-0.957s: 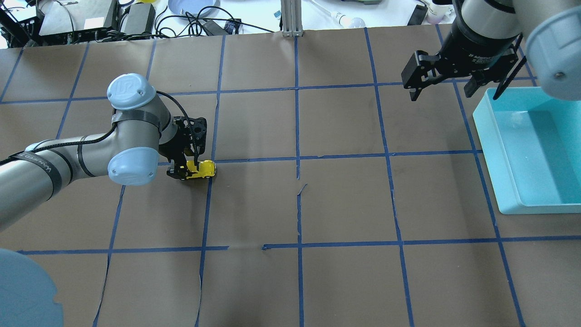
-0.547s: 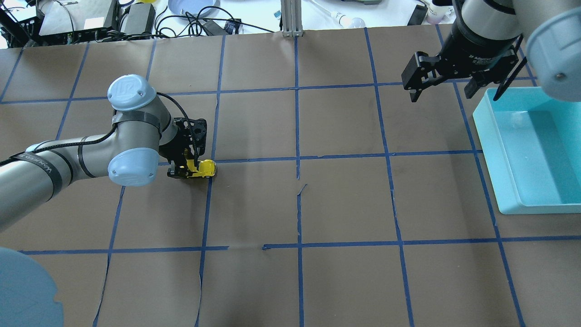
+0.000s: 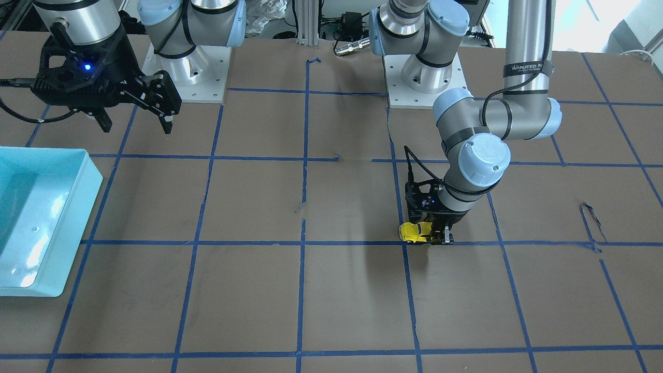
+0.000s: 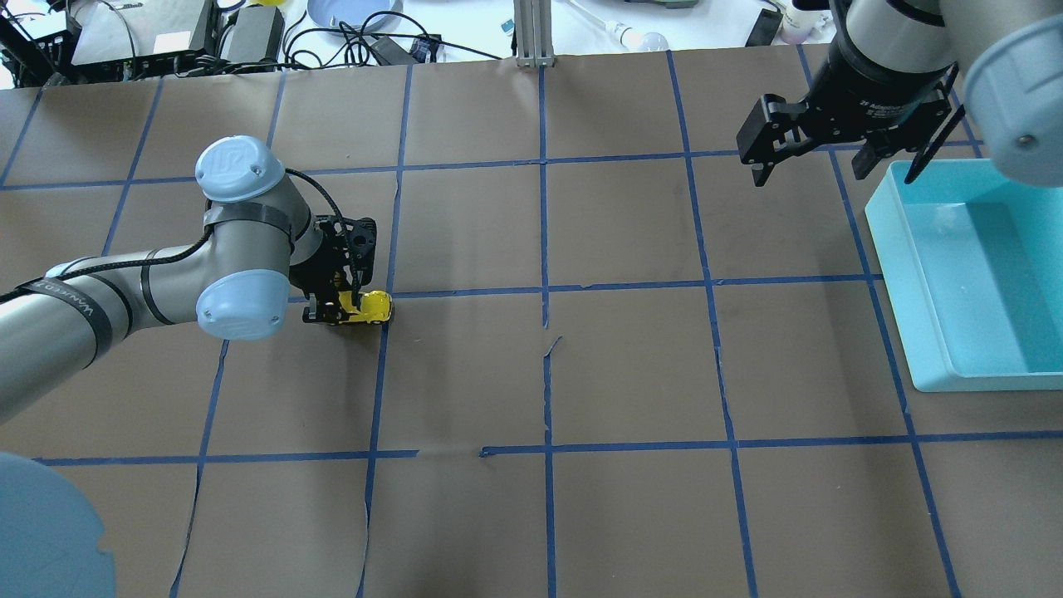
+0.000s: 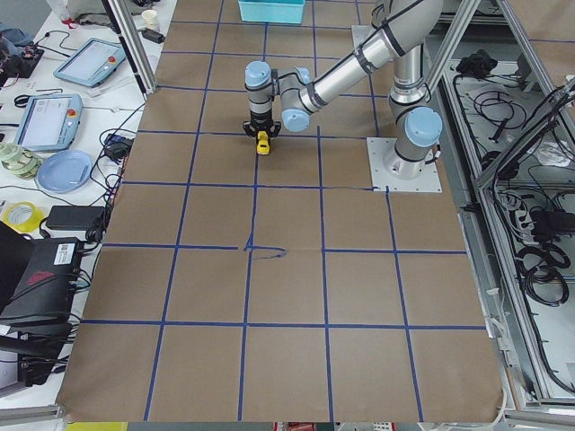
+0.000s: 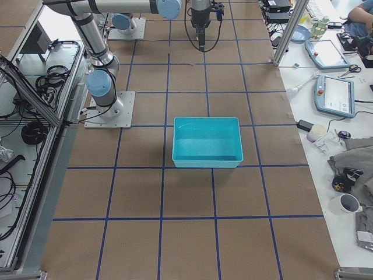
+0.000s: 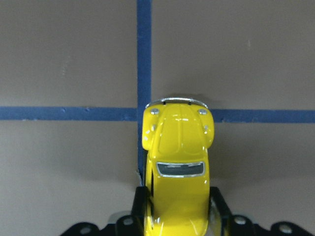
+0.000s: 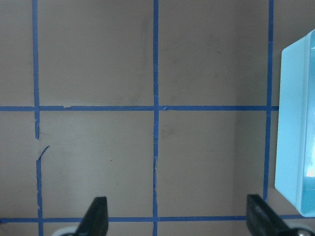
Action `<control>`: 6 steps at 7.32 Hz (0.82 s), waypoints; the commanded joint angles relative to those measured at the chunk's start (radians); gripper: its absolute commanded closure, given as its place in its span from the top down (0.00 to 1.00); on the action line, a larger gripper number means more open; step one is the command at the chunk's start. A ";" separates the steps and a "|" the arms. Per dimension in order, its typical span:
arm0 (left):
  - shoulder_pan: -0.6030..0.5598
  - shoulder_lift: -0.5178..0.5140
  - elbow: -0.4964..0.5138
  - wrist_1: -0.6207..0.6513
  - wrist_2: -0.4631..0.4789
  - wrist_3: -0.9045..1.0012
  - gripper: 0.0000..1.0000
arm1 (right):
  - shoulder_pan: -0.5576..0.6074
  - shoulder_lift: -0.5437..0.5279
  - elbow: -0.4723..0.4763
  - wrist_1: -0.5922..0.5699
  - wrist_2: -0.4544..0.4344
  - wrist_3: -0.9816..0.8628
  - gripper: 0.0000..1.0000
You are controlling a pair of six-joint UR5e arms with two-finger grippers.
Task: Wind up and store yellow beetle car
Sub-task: 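Drag the held car backward along the table with the left gripper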
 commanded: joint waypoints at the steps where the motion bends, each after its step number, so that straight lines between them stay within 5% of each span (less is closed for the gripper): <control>1: 0.001 -0.008 0.002 0.000 0.034 0.013 0.26 | 0.001 0.000 0.003 -0.002 -0.008 0.000 1.00; 6: 0.003 -0.019 0.017 -0.002 0.046 0.007 0.16 | 0.001 0.000 0.001 -0.004 0.005 0.001 1.00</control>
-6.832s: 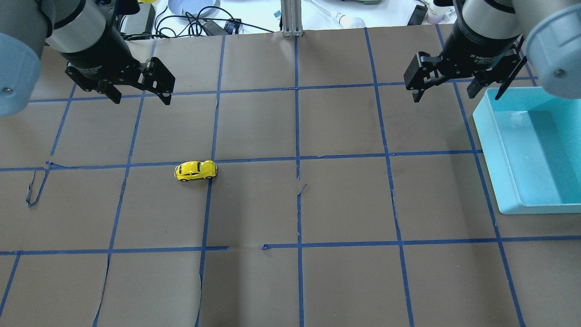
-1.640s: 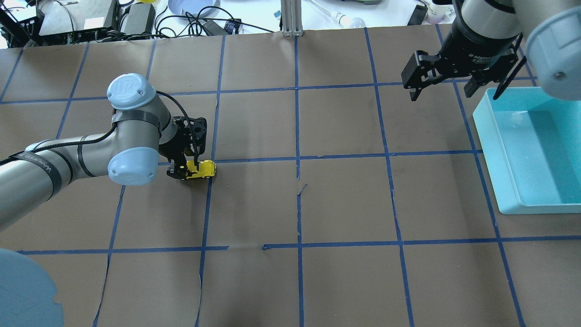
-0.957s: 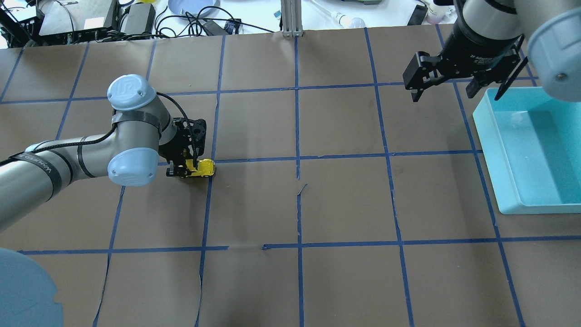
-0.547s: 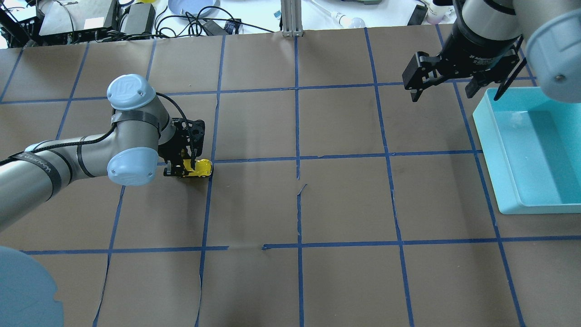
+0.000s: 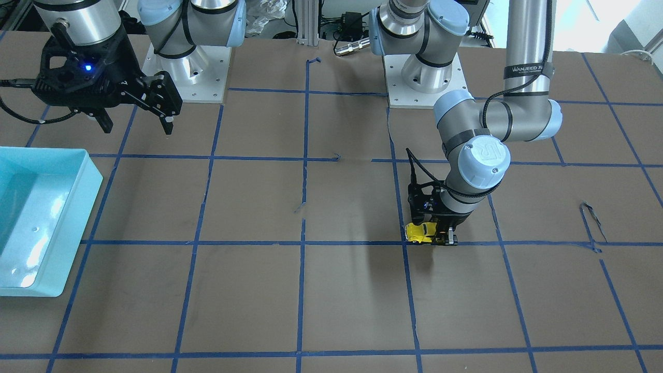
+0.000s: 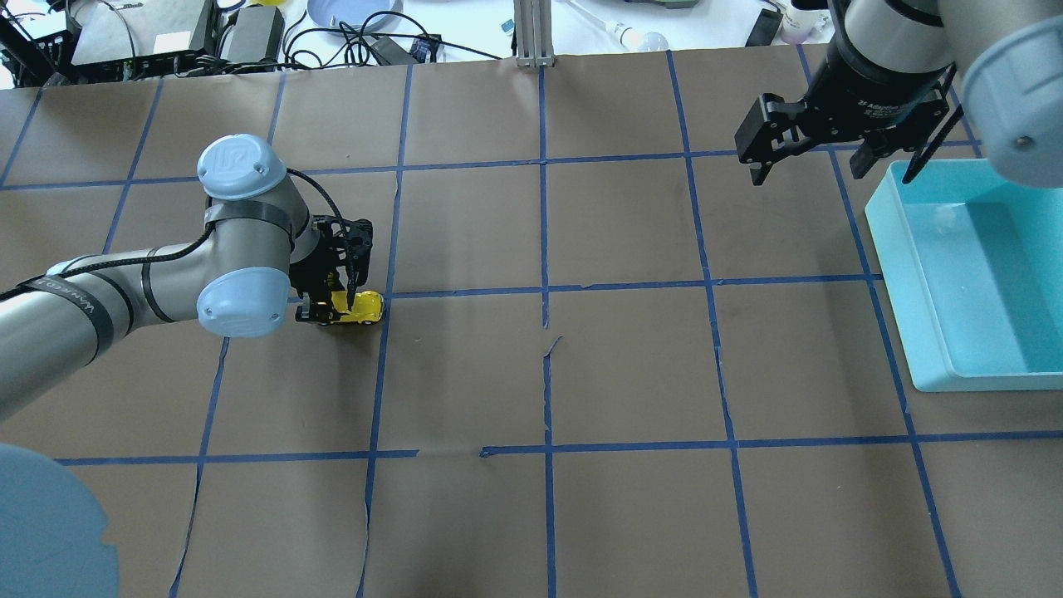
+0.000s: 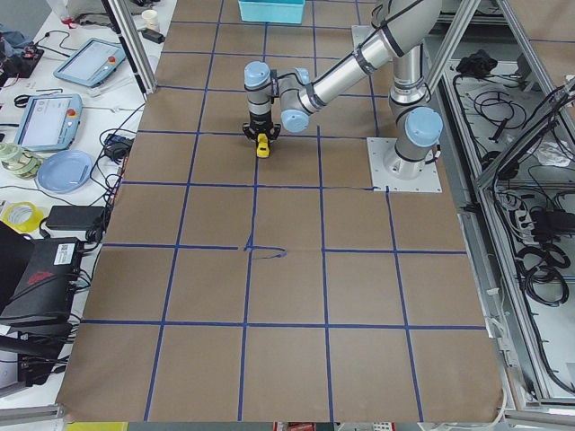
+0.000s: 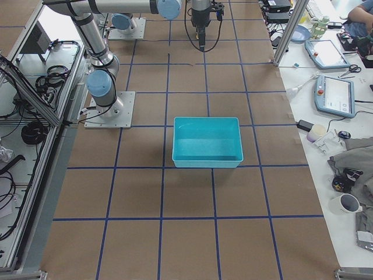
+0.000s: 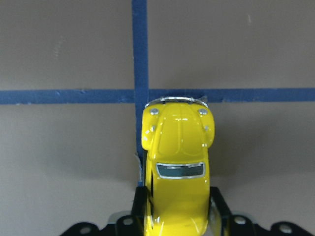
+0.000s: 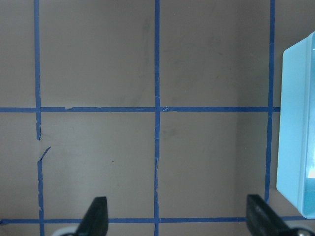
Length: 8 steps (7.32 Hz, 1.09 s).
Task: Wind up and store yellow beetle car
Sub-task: 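Drag the held car backward along the table with the left gripper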
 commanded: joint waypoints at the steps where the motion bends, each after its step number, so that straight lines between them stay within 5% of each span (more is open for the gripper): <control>1: 0.003 -0.002 0.007 0.001 0.002 0.003 0.15 | 0.000 -0.001 -0.002 0.000 0.001 0.001 1.00; 8: 0.090 0.002 0.001 -0.006 0.003 0.027 0.15 | 0.000 0.002 0.003 0.000 0.003 0.003 1.00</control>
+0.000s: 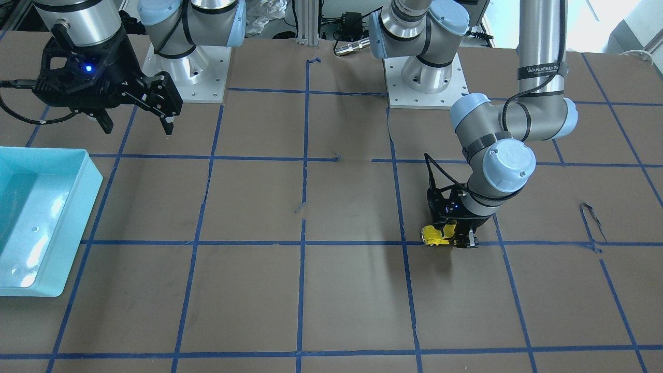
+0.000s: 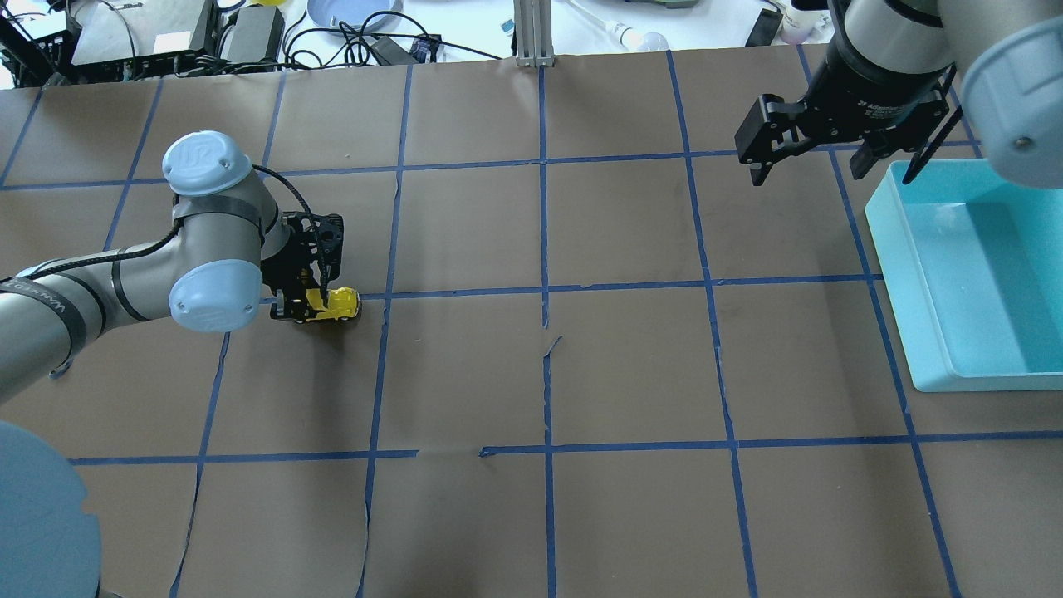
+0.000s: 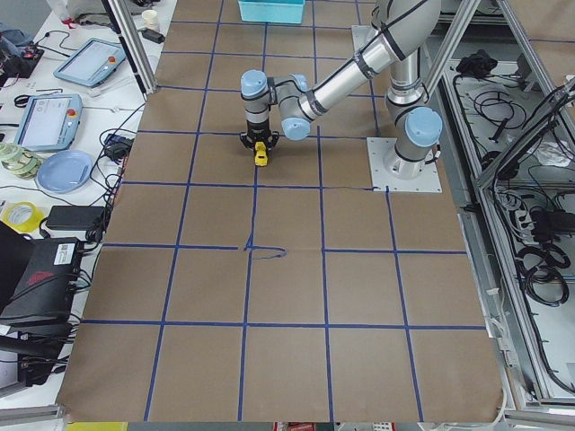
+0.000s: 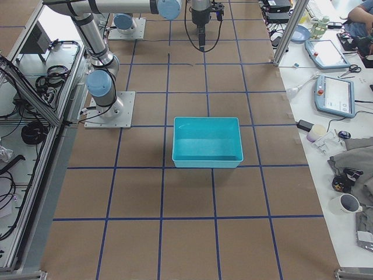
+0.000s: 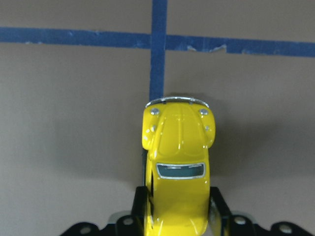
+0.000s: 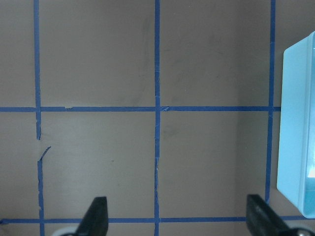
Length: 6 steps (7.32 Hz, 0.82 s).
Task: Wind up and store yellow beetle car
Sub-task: 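Drag the held car backward along the table with the left gripper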
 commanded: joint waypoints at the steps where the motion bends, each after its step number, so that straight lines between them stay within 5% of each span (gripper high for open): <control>1: 0.025 0.000 -0.004 0.002 0.007 0.010 0.15 | 0.000 -0.003 0.000 0.000 0.001 0.003 1.00; 6: 0.068 0.005 -0.007 0.005 0.024 0.052 0.15 | 0.000 -0.004 0.000 0.000 -0.014 -0.004 1.00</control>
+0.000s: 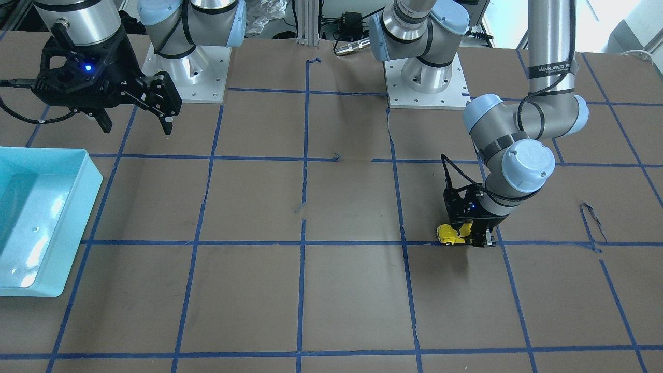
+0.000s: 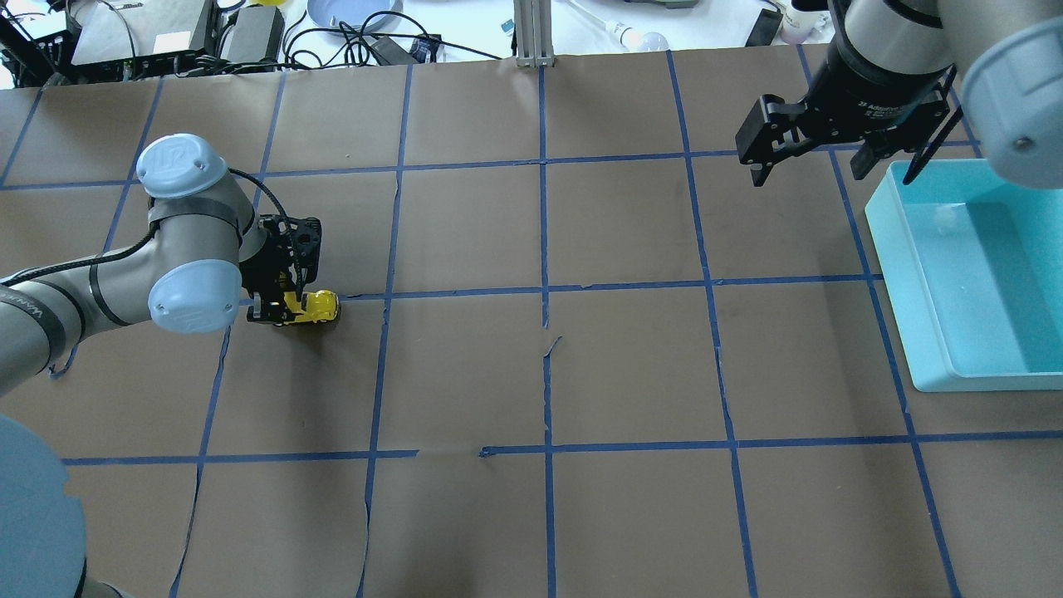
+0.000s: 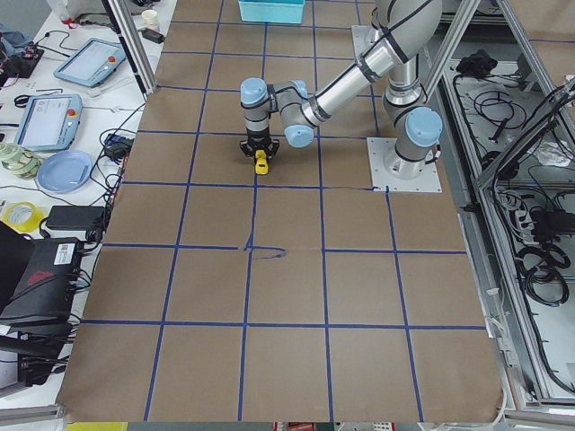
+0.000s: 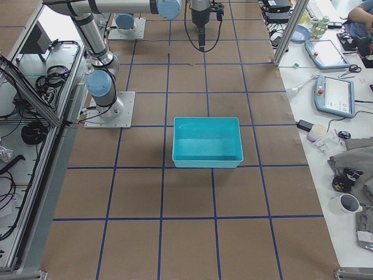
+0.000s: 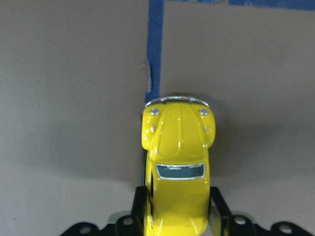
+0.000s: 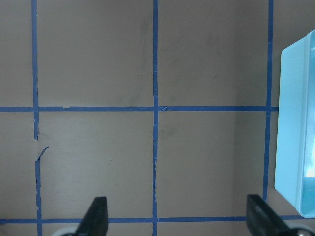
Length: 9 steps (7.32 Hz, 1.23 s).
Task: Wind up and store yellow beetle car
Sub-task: 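Drag the held car backward along the table with the left gripper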
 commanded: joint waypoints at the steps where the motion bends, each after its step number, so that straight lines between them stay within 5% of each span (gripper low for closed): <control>1: 0.007 0.007 0.000 0.000 0.002 0.001 0.15 | 0.000 0.002 0.000 0.000 -0.004 0.000 1.00; 7: 0.007 0.006 -0.002 0.000 0.002 0.002 0.16 | 0.000 0.002 0.003 0.000 0.000 0.000 1.00; 8: 0.007 0.011 -0.002 -0.001 0.002 -0.013 0.93 | 0.000 0.002 0.003 0.000 -0.006 0.000 1.00; 9: 0.004 0.021 0.001 0.000 0.003 -0.014 1.00 | 0.000 -0.001 0.003 0.001 -0.007 -0.002 1.00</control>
